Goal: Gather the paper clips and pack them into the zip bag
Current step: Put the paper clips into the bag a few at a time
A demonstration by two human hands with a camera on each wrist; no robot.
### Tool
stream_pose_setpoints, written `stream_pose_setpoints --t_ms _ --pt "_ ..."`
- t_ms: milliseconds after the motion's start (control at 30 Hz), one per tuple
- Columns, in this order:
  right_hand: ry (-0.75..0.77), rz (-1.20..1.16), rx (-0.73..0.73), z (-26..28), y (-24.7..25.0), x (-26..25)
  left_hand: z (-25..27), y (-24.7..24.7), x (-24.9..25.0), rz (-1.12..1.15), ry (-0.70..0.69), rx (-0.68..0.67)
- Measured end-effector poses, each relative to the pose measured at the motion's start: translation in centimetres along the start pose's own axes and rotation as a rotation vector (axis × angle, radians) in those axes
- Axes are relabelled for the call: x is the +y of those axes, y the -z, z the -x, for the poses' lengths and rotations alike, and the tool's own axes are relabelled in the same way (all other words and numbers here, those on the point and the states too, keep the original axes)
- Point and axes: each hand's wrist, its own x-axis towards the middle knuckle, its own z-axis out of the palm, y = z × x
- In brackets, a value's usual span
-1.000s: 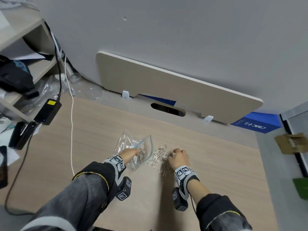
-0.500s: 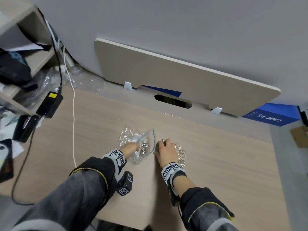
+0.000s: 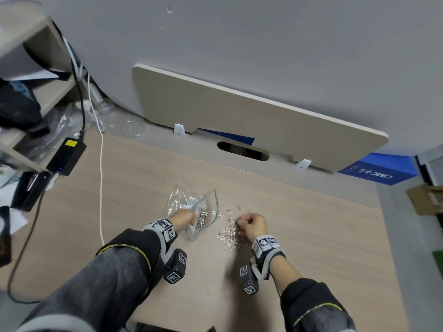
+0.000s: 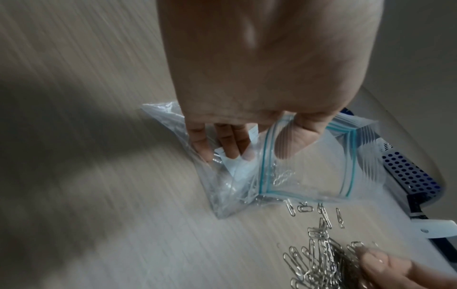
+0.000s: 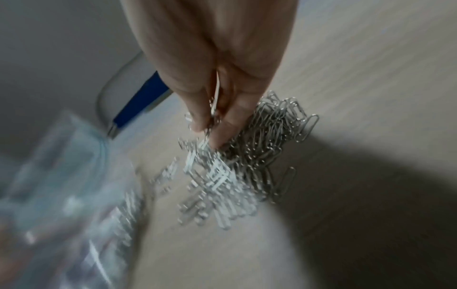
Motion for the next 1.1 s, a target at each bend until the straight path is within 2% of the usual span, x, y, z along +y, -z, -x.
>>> stream_pose_setpoints --t_ms 67,133,233,367,467,533,600,667,767,833,933,1100 --pt "-0.12 -0.195 -0.054 0.5 1.1 -0.5 0.8 0.1 0.3 0.027 0.009 0.001" --pt "-0.12 -0.272 -0.105 1.0 1.6 -1.7 1.2 0.1 0.4 0.044 0.006 0.006" --pt "0.006 -0.227 -0.191 2.3 0.8 -4.8 1.3 0.2 0.5 0.033 0.004 0.003" --pt "0.194 -0.012 -0.268 3.6 -2.5 -8.0 0.2 0.2 0.0 0.033 -0.002 -0.01" --pt "0.355 0.279 -0.249 4.3 -4.5 -8.7 0.6 0.2 0.1 0.045 0.012 0.005" --pt "0.44 0.388 -0.145 4.2 -4.3 -8.7 0.4 0.0 -0.1 0.089 0.007 0.022" --pt "0.431 0.361 0.032 3.5 -3.0 -8.5 0.5 0.1 -0.1 0.129 0.004 0.036" --pt "0.368 0.388 0.101 2.4 -1.5 -7.7 0.6 0.0 -0.2 0.141 -0.002 0.024" --pt "0.339 0.781 -0.034 1.6 -0.3 -5.5 1.1 0.1 -0.1 0.184 0.002 0.025" --pt "0.435 0.999 -0.141 1.8 -0.7 -4.2 1.3 0.3 -0.1 0.237 0.01 0.003" --pt "0.622 1.106 -0.263 1.9 -2.4 -3.0 1.2 0.6 -0.2 0.36 0.049 -0.028" --pt "0.749 1.281 -0.421 2.3 -4.9 -1.4 0.9 1.1 -0.7 0.452 0.045 -0.036"
